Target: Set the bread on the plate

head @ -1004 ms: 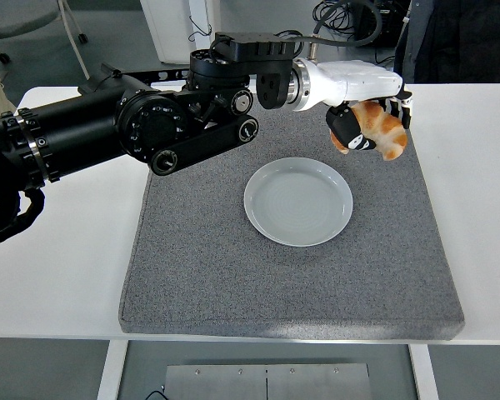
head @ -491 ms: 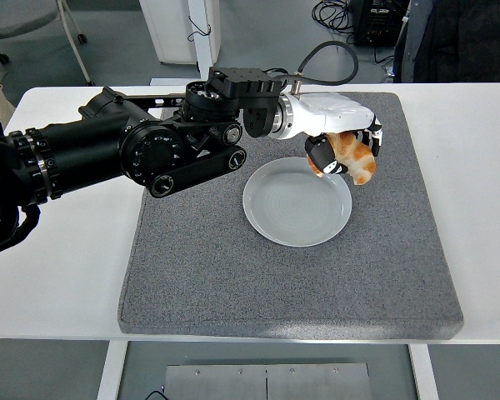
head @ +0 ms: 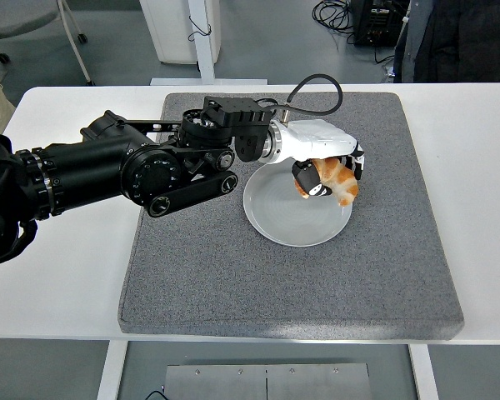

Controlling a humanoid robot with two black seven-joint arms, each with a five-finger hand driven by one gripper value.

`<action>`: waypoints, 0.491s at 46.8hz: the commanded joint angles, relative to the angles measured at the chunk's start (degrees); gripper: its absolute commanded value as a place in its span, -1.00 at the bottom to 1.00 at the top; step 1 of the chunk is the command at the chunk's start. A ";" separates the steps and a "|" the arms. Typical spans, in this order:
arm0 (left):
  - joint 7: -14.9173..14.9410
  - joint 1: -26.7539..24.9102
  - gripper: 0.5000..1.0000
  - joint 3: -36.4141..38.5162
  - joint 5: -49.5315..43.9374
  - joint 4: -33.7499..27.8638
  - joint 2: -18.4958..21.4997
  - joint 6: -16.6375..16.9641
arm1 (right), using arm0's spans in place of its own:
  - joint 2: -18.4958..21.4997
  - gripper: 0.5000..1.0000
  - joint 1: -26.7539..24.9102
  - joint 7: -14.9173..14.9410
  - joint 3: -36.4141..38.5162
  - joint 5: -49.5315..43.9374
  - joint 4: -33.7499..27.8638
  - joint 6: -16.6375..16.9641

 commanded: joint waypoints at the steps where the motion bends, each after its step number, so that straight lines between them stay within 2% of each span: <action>1: 0.01 0.72 -1.00 0.41 0.11 0.40 0.00 0.20 | 0.00 1.00 0.00 -0.09 0.00 0.00 0.00 0.00; 23: -0.26 3.36 -1.00 1.82 0.28 2.16 0.00 2.30 | 0.00 1.00 0.00 0.00 0.00 0.00 0.00 0.00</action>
